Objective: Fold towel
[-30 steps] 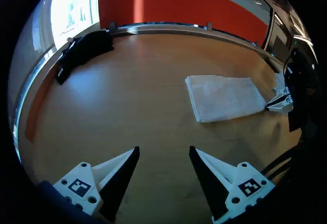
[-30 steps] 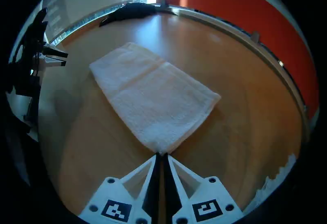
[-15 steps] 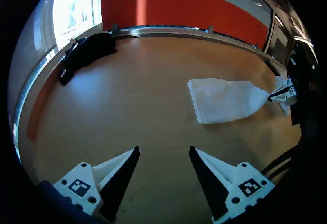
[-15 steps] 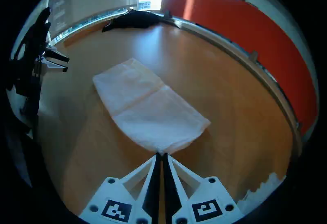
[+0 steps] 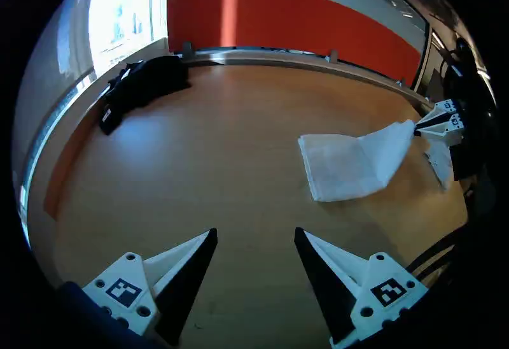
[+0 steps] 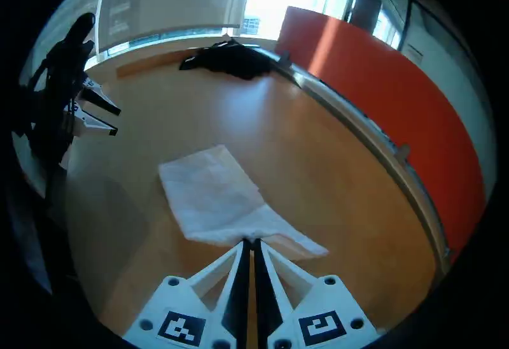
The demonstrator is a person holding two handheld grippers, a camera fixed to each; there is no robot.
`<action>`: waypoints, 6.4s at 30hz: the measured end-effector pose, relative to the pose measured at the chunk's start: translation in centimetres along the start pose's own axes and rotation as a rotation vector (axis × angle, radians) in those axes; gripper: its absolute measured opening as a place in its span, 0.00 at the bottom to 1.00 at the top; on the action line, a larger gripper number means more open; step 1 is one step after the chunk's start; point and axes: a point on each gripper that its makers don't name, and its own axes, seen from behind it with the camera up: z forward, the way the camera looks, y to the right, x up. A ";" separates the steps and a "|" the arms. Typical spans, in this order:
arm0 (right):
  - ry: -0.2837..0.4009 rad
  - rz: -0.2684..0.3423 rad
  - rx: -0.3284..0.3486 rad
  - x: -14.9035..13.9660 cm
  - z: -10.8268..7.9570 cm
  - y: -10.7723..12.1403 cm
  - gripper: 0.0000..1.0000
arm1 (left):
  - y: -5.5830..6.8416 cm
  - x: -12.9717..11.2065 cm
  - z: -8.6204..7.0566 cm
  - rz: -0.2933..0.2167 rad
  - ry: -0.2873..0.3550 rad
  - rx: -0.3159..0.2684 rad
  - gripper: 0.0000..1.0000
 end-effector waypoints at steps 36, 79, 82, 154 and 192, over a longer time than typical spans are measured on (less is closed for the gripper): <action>-0.062 -0.189 0.293 6.4 12.3 -12.2 0.04 | -3.2 0.7 -5.3 -0.138 0.078 0.053 0.90; -0.121 0.060 0.182 -0.9 9.2 -10.7 0.72 | -2.8 1.9 -4.9 -0.139 0.098 0.033 0.90; -0.126 0.081 0.166 -1.6 8.9 -10.5 0.72 | -2.6 2.0 -4.8 -0.138 0.099 0.030 0.90; 0.051 -0.004 -0.020 9.9 -1.8 -1.2 0.05 | 0.0 7.0 -5.9 -0.054 0.186 -0.036 0.89; 0.031 0.135 -0.234 0.3 -15.1 16.4 0.05 | 3.0 9.5 -4.7 -0.012 0.179 -0.053 0.89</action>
